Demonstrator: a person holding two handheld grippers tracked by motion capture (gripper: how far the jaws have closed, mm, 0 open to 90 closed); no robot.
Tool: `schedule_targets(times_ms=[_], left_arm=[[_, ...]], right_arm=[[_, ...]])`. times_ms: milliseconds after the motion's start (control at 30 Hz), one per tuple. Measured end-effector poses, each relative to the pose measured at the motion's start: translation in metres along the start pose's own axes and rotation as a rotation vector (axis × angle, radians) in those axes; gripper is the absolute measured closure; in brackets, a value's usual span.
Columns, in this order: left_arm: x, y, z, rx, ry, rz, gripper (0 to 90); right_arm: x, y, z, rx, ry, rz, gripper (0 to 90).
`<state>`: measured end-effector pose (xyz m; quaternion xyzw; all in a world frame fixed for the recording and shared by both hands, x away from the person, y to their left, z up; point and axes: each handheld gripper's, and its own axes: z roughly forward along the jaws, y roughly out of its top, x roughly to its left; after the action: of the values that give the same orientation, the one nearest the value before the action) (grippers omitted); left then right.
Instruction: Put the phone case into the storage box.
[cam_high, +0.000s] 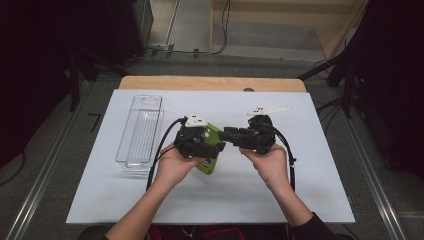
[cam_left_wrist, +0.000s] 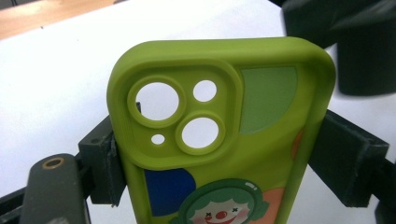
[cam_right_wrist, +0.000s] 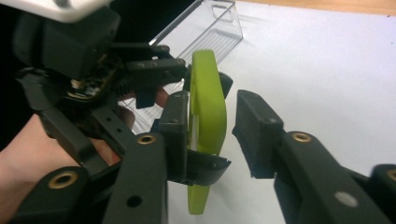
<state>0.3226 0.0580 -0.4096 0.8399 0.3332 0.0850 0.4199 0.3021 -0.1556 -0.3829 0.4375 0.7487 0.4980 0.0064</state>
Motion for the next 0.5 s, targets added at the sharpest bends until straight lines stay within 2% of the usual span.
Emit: schedule_targets(times_ms=[100, 167, 367, 500], left_arm=[[0.001, 0.0, 0.0, 0.005, -0.004, -0.001, 17.2], [0.002, 0.0, -0.001, 0.012, -0.007, -0.002, 17.2], [0.006, 0.001, -0.005, 0.03, -0.017, -0.008, 17.1], [0.008, 0.002, -0.008, 0.023, -0.021, -0.019, 17.1]], right_arm=[[0.0, 0.002, -0.005, -0.01, 0.003, -0.002, 57.9], [-0.001, 0.002, -0.008, -0.028, 0.001, -0.023, 56.7], [-0.008, 0.002, -0.014, -0.025, -0.009, -0.008, 53.7], [-0.015, 0.001, -0.016, -0.026, -0.023, -0.007, 48.6]])
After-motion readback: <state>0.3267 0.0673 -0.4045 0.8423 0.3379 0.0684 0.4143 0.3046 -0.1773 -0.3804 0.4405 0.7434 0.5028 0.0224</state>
